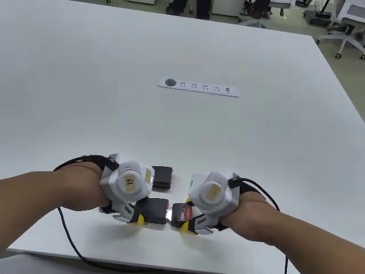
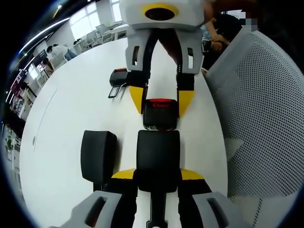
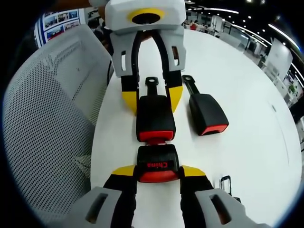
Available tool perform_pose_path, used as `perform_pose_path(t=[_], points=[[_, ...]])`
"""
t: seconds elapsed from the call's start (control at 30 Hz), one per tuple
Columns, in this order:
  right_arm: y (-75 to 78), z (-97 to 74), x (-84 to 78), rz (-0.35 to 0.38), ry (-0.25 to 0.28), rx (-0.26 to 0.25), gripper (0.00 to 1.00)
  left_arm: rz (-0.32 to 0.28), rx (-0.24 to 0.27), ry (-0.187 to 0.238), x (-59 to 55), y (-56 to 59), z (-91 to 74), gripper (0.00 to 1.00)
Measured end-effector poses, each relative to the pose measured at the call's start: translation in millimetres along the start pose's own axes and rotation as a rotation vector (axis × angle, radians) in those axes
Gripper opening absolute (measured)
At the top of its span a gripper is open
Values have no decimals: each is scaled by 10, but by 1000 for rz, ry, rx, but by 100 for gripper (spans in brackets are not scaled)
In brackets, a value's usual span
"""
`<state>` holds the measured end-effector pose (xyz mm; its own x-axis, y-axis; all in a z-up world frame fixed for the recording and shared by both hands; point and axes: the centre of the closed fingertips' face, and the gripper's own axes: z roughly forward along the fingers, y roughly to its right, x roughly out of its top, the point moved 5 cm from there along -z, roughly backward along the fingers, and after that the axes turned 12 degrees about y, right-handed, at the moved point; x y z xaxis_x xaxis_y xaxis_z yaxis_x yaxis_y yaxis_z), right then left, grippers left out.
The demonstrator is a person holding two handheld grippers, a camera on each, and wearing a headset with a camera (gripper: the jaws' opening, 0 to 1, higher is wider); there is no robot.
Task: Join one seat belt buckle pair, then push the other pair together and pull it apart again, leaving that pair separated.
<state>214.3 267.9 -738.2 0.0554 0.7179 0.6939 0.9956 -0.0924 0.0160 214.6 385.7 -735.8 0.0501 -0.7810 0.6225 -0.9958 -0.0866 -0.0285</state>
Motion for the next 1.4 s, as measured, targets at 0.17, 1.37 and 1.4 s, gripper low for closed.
perform_pose_path(t=[0.17, 1.37, 1.4], points=[[-11, 13, -8, -12, -4, -7, 32, -2, -5, 8, -7, -3, -1, 33], [481, -647, -40, -5, 70, -134, 31, -56, 153, 178, 354, -551, -427, 42], [510, -662, -58, -7, 67, -137, 31, -55, 153, 178, 361, -574, -420, 42]])
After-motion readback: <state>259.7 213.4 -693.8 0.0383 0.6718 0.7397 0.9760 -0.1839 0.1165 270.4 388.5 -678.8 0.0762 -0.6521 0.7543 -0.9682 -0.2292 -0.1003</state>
